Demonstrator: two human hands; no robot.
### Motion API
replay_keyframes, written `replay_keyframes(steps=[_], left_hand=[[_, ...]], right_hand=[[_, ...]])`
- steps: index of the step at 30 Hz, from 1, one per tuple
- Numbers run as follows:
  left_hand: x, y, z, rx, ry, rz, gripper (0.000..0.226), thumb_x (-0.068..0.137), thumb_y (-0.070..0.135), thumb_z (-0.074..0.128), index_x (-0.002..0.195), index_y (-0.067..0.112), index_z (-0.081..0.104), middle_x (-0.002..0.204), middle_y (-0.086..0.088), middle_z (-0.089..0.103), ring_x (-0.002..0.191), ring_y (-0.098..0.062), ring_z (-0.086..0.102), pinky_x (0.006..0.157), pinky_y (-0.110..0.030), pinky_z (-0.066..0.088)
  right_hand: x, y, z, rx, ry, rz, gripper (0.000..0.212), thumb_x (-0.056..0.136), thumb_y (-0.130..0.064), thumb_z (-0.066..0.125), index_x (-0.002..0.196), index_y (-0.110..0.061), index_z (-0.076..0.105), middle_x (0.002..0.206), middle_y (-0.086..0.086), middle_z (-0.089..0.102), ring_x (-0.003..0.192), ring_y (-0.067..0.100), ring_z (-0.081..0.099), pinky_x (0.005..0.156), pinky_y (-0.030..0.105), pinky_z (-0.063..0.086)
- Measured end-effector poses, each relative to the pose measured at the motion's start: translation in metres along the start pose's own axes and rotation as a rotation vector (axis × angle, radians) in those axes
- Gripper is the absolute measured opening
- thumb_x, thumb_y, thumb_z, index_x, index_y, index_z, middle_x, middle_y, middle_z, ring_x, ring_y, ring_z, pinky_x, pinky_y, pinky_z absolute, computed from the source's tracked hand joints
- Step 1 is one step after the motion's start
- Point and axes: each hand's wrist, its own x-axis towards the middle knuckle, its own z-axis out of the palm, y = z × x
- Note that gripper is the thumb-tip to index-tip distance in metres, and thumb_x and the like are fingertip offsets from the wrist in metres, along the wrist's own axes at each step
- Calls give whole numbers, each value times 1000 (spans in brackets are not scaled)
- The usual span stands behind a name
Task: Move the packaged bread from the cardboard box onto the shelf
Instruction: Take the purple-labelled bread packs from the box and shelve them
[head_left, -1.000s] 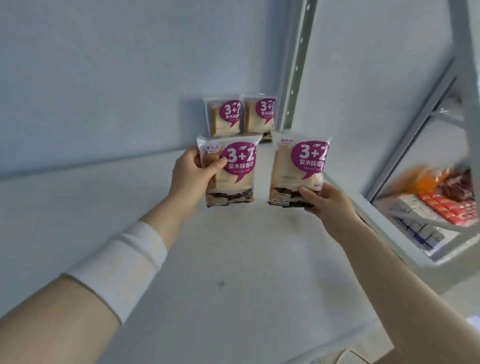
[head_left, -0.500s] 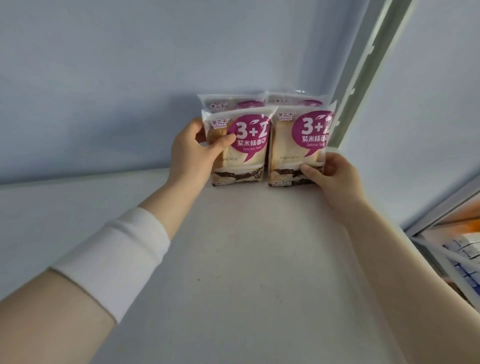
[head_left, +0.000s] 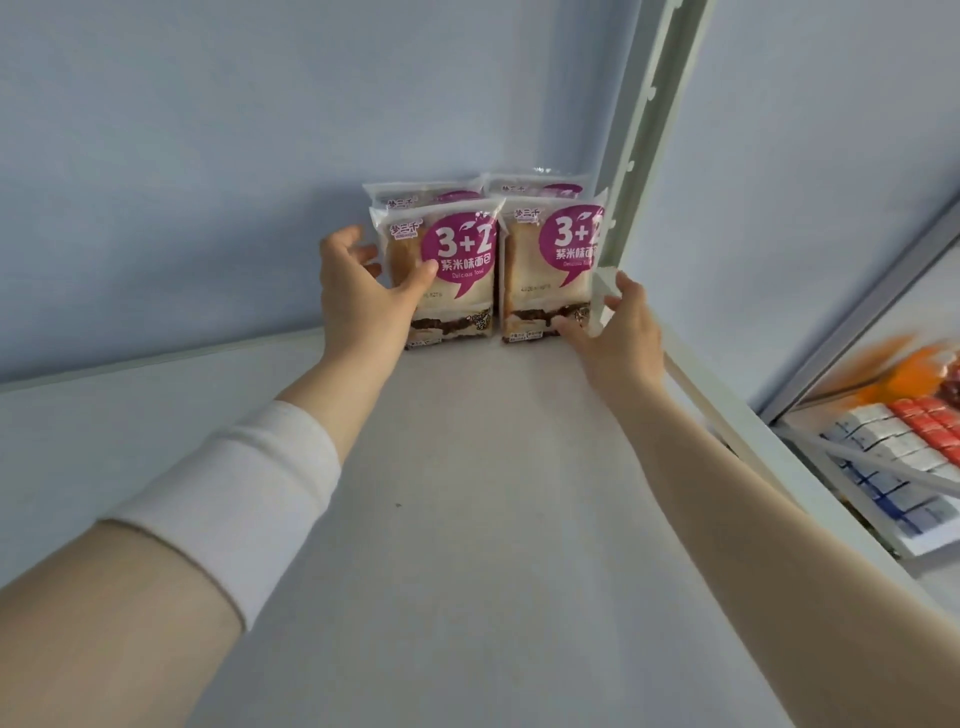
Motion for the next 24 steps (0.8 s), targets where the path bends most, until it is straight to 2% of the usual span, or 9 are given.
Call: replay_keyframes(steps=[2, 3, 7, 10, 15, 17, 21, 24], left_hand=[[-21, 3, -14, 139, -31, 83, 70, 75, 28, 74, 131, 6, 37, 130, -12, 47, 119, -23, 48, 101, -33, 39], [-36, 6, -23, 265, -72, 159, 67, 76, 25, 73, 130, 5, 38, 130, -15, 46, 120, -27, 45, 102, -35, 37], [-115, 19, -57, 919, -485, 551, 59, 81, 30, 67, 129, 9, 41, 129, -16, 43, 119, -34, 41, 94, -44, 38], [-177, 36, -75, 1139, -681, 665, 53, 86, 30, 60, 131, 11, 38, 134, -13, 41, 123, -32, 38, 97, -44, 36], [-270, 65, -92, 1216, -791, 741, 46, 89, 22, 55, 131, 12, 38, 130, -14, 43, 120, -32, 40, 93, -41, 36], [-309, 75, -91, 1201, -804, 799, 47, 89, 22, 56, 130, 11, 38, 129, -15, 43, 119, -33, 41, 93, -42, 37], [-396, 93, -67, 1100, -862, 928, 46, 87, 23, 58, 127, 11, 39, 127, -15, 46, 116, -33, 44, 91, -43, 39], [-476, 97, -31, 1026, -956, 972, 41, 89, 25, 54, 125, 11, 40, 128, -14, 46, 119, -33, 44, 92, -43, 39]], right_hand=[[-31, -2, -11, -135, 1, -43, 78, 83, -34, 65, 145, -15, 22, 146, 6, 37, 135, 24, 33, 108, 37, 30], [-51, -2, -17, -219, -5, -79, 77, 84, -34, 64, 145, -14, 21, 147, 7, 35, 136, 25, 31, 109, 37, 28], [-142, 5, -47, -536, -46, -160, 70, 88, -35, 59, 144, -13, 23, 147, 10, 31, 141, 29, 21, 110, 42, 27], [-211, 14, -74, -696, -104, -124, 67, 90, -38, 54, 144, -14, 23, 149, 11, 28, 143, 31, 13, 109, 46, 28], [-304, 31, -131, -720, -87, -28, 59, 91, -35, 53, 140, -12, 30, 141, 14, 35, 130, 33, 33, 102, 43, 35], [-338, 47, -158, -716, -54, 9, 56, 91, -33, 55, 138, -11, 34, 137, 15, 36, 125, 34, 35, 99, 43, 37], [-401, 104, -219, -760, -16, 108, 49, 90, -29, 54, 133, -11, 38, 129, 14, 39, 116, 33, 39, 91, 42, 40], [-450, 168, -265, -819, -57, 224, 47, 90, -27, 53, 132, -11, 38, 129, 14, 39, 117, 33, 39, 90, 42, 40]])
